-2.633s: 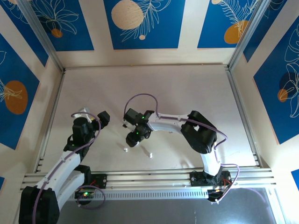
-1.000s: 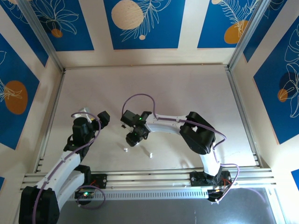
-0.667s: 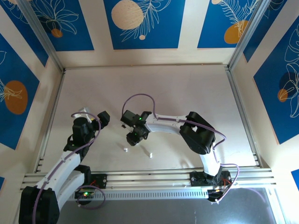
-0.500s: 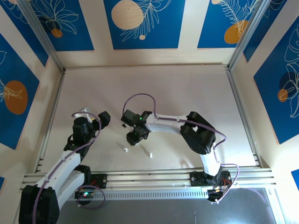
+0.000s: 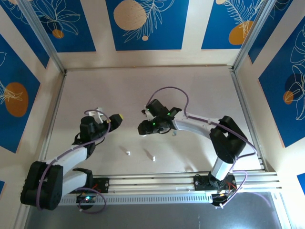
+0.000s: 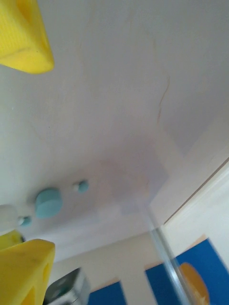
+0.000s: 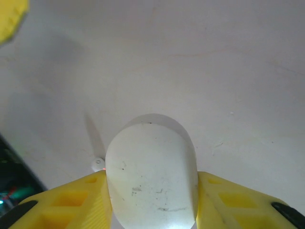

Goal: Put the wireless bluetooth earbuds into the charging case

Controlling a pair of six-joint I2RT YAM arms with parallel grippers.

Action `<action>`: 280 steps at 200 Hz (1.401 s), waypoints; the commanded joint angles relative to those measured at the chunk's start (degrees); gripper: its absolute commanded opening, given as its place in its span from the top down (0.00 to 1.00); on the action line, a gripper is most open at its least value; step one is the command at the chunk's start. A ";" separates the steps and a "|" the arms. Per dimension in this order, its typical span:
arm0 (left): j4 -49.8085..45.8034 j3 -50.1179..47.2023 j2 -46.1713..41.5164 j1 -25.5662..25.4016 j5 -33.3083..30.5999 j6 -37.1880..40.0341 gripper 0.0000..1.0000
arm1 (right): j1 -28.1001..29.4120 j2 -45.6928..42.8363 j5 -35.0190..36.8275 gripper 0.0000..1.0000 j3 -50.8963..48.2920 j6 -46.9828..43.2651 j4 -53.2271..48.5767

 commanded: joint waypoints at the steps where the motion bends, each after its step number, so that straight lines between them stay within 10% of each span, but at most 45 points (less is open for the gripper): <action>1: 8.47 0.93 0.94 -2.46 6.50 -3.08 0.20 | -2.25 -3.10 -7.71 0.56 -2.59 5.83 7.05; 62: -2.29 0.18 -4.44 -5.10 12.53 0.32 0.34 | -4.19 -3.68 -13.42 0.56 -4.64 10.13 12.82; 182: 26.62 -2.34 15.39 -5.23 23.33 -10.75 0.28 | -4.03 -2.92 -18.05 0.56 -6.50 14.76 19.19; 280: 15.08 -2.00 7.45 -5.11 20.31 -5.34 0.32 | -4.12 -3.23 -20.75 0.57 -8.22 17.05 23.14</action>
